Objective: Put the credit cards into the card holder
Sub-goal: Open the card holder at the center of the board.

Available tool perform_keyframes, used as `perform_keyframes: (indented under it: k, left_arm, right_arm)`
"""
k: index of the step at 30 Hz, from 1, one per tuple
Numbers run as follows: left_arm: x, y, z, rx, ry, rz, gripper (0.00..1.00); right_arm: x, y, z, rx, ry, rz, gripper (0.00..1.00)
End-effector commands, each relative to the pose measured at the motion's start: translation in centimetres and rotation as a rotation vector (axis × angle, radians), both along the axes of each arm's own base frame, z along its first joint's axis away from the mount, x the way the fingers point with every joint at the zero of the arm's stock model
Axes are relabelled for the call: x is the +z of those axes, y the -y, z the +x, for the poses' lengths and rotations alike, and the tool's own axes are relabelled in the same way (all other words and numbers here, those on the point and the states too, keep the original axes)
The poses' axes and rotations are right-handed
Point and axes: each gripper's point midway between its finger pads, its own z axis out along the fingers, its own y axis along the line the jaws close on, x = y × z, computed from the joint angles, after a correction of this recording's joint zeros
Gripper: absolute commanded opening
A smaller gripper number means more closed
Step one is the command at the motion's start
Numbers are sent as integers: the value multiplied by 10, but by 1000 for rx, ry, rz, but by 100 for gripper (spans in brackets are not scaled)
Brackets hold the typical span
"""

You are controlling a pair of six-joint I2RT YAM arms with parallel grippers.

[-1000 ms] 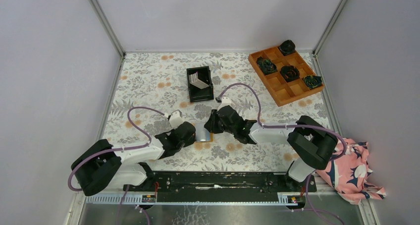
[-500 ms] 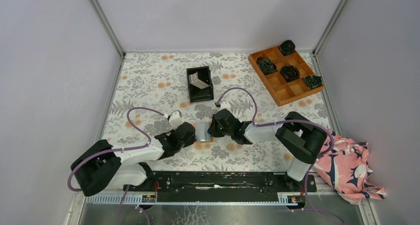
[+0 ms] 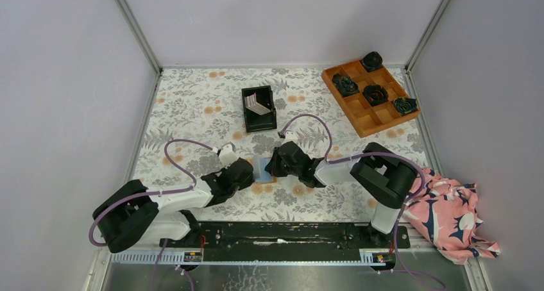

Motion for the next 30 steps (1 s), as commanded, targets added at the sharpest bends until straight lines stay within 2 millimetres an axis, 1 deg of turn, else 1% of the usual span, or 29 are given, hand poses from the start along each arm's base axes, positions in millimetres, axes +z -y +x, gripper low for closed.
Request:
perform_keyframes:
  k: [1, 7, 11, 16, 20, 23, 25, 30]
  left_arm:
    - [-40, -33, -30, -9, -125, 145, 7]
    - [-45, -36, -31, -3, -137, 168, 7]
    - [-49, -37, -31, 0, -145, 182, 7]
    - [-50, -37, -30, 3, -146, 189, 7]
    - [-49, -36, -28, 3, -143, 198, 7]
    - [-50, -39, -28, 7, -143, 206, 7]
    - [-50, -39, -29, 8, -143, 206, 7]
    - [-51, -39, -29, 9, -142, 204, 7]
  right_arm:
    - [-10, -6, -10, 28, -50, 49, 0]
    - [-3, -17, -11, 67, -55, 130, 0]
    - [-3, -25, -14, 97, -79, 183, 0]
    - [-6, -28, -20, 113, -106, 218, 0]
    - [-8, -25, -25, 118, -120, 216, 0]
    - [-8, -17, -28, 105, -110, 185, 0]
    - [-5, -12, -30, 101, -104, 180, 0]
    - [1, -7, -38, 102, -104, 183, 0]
